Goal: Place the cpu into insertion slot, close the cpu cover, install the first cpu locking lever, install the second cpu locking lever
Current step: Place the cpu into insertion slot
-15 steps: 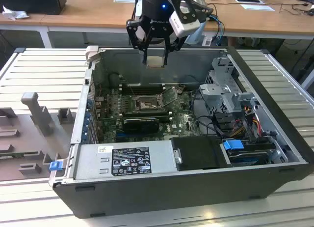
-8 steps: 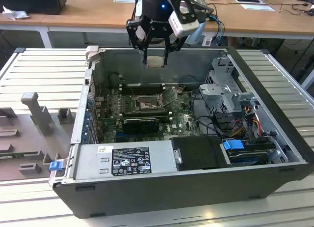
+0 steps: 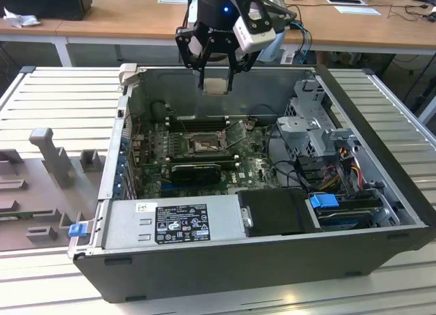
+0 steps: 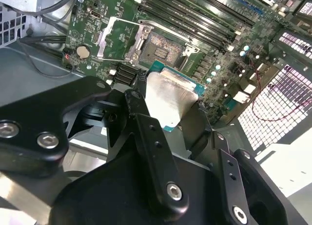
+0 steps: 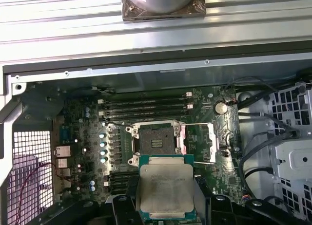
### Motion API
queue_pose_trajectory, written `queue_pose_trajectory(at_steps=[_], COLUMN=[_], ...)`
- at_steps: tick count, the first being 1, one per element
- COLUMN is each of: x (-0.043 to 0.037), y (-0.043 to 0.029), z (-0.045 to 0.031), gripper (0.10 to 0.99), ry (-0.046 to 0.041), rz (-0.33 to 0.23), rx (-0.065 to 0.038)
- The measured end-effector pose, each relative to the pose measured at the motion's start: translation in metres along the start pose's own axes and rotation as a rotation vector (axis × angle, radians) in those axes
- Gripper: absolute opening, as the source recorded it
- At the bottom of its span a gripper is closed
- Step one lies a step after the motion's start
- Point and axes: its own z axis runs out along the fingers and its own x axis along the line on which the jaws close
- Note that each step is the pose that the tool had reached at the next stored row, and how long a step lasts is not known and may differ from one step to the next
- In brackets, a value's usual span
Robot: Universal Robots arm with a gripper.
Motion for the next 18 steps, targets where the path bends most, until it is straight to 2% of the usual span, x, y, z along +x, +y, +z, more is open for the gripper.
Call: queue_pose_trajectory(at_steps=[6, 18], x=[0.0, 0.0], y=[0.0, 0.0], z=[0.0, 0.0], gripper=[0.529, 0.529], ry=[-0.0045, -0.0073], rz=[0.05, 0.082], rx=[-0.001, -0.002])
